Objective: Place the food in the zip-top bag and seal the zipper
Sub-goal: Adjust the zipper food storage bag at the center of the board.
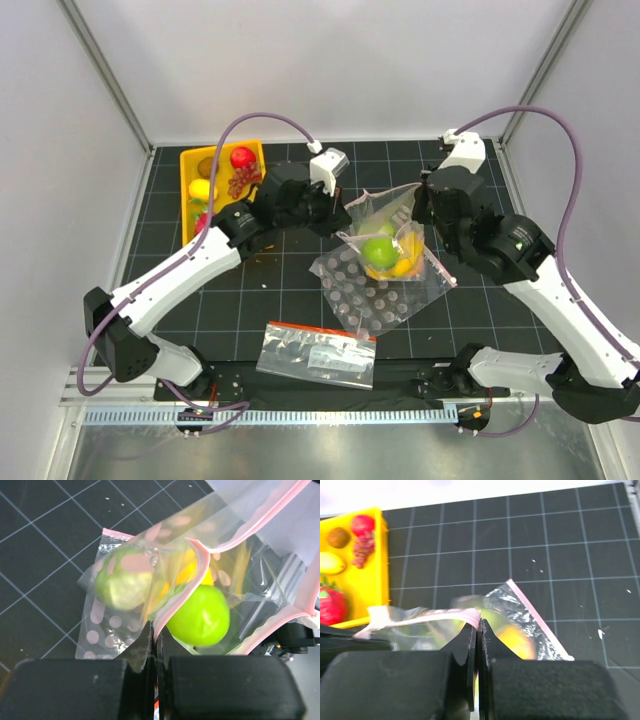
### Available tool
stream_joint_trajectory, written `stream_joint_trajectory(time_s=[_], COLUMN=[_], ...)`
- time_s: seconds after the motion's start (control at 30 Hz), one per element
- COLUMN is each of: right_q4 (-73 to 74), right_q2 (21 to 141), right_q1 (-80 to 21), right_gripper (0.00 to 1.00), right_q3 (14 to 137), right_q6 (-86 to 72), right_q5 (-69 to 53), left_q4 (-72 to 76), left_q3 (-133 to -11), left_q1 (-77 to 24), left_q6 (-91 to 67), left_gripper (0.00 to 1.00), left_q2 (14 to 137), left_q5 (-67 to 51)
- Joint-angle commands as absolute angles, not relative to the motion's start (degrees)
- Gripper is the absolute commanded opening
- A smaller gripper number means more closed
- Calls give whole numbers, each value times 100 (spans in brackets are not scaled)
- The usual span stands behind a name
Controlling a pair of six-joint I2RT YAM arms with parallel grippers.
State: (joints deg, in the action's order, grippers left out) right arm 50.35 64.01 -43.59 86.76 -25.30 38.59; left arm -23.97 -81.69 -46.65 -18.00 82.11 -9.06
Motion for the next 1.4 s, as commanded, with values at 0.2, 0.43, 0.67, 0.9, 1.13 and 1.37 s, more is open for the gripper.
stream_joint_trajectory(time_s=[0.2, 0.43, 0.67, 0.9, 1.13, 1.37], right_q4=[4430, 3947, 3648, 2980, 2331, 1811], right_q2=[7039, 6628, 6355, 6170, 6039, 5556], right_q1=[-4465, -4465, -4456, -4465, -4465, -4465], right_gripper=[1, 1, 1, 1, 1, 1], right_q3=[8473, 8403, 8254, 7375, 6383, 5819], right_q6=[-2197, -2276, -2162, -2022, -2057, -2118], right_q5=[2636, 3137, 3313, 3322, 3296, 3445], left_q4=[-1715, -1599, -1600, -1555, -1714, -1951], left_q3=[-8042, -7980, -7946, -7892, -7867, -7945], left_q1=[-3657, -3586, -3481, -3481, -3252, -2638], left_q6=[-2276, -2434, -2417, -2426, -2303, -2215], left_gripper=[0, 0, 0, 16, 92, 100], left_q2=[7050, 7654, 7656, 7813, 7647, 7646], left_q5=[-1784, -1994, -1986, -1934, -1320, -632])
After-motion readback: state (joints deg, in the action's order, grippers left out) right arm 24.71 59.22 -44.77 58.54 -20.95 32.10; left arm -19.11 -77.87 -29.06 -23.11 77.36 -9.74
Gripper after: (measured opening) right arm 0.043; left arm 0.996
